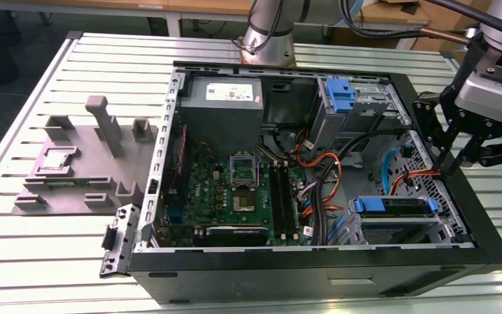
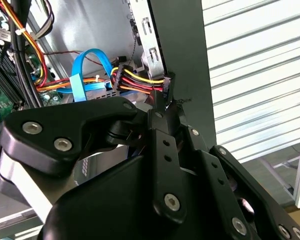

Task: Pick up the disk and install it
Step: 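Insert the first disk wire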

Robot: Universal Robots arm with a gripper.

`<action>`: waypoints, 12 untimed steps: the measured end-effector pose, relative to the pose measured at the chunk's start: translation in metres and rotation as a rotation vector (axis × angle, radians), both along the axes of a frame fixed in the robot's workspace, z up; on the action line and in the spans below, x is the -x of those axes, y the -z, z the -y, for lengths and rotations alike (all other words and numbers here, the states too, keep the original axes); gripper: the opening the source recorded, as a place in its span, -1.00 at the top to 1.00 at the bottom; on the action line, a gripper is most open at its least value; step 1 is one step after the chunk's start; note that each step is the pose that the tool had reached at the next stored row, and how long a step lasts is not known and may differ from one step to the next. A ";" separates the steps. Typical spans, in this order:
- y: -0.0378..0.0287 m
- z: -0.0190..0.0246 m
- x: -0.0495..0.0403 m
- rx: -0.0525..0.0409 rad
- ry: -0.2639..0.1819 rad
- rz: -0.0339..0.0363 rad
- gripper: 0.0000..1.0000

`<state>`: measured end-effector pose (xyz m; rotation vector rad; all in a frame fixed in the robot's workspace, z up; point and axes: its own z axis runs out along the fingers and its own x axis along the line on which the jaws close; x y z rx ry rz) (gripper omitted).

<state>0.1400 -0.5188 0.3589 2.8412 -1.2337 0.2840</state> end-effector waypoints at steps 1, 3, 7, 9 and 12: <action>0.0002 -0.0006 0.0000 0.0044 0.000 0.0020 0.52; 0.0005 -0.0020 0.0000 0.0134 0.000 0.0050 0.52; 0.0013 -0.0041 0.0000 0.0189 -0.005 0.0111 0.52; 0.0017 -0.0051 0.0000 0.0200 -0.009 0.0144 0.52; 0.0023 -0.0056 0.0000 0.0225 -0.024 0.0230 0.52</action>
